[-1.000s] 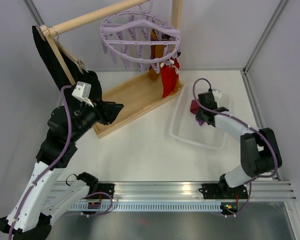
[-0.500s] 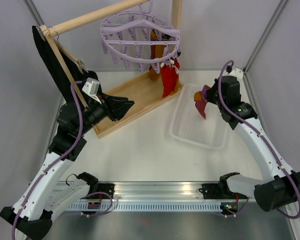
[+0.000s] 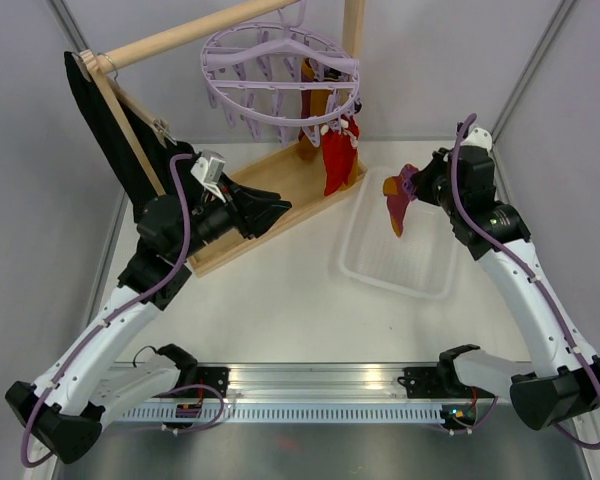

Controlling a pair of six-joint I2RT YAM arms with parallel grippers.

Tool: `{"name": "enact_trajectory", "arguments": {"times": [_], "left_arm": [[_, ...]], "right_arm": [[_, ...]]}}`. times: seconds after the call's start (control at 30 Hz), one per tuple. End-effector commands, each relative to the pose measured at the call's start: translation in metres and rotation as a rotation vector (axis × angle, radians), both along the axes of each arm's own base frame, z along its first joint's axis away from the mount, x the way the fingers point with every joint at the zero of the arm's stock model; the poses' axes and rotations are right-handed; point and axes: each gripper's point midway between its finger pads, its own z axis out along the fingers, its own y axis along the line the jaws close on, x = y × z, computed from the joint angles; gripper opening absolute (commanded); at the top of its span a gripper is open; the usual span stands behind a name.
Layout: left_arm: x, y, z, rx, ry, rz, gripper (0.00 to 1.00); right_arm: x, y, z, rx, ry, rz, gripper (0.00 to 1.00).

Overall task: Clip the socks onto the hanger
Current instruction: Pick up the sock from the bin.

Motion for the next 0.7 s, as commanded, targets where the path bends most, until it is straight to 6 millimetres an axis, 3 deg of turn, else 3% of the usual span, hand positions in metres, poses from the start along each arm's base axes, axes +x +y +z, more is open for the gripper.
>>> {"name": "enact_trajectory", "arguments": {"times": [0.0,0.13,0.23,0.3,0.4,0.53,0.67], "left_arm": [[-0.006,-0.007,0.02,-0.023,-0.074,-0.029,0.5],[-0.005,-0.005,0.02,-0.008,-0.082,0.005,0.5],[0.01,0.011,0.019,0.018,-0.059,0.133,0.51],[0.028,0.03,0.004,0.056,0.047,0.283,0.52],[0.044,0.04,-0.016,0.14,0.098,0.371,0.52],[0.057,0.047,-0.035,0.23,0.089,0.433,0.53],[0.055,0.022,-0.036,0.238,0.009,0.295,0.53]], "right_arm": [[-0.003,0.005,-0.001,0.005,-0.009,0.033,0.0],[0.0,0.005,-0.006,0.0,-0.002,0.028,0.0],[0.003,-0.001,-0.011,-0.03,0.022,0.004,0.0],[0.002,0.005,-0.019,-0.015,0.035,0.035,0.0],[0.001,0.009,-0.033,-0.005,0.061,0.047,0.0],[0.006,-0.003,-0.029,-0.053,0.054,0.017,0.0],[0.009,0.001,-0.013,-0.036,0.029,0.049,0.0]]}}
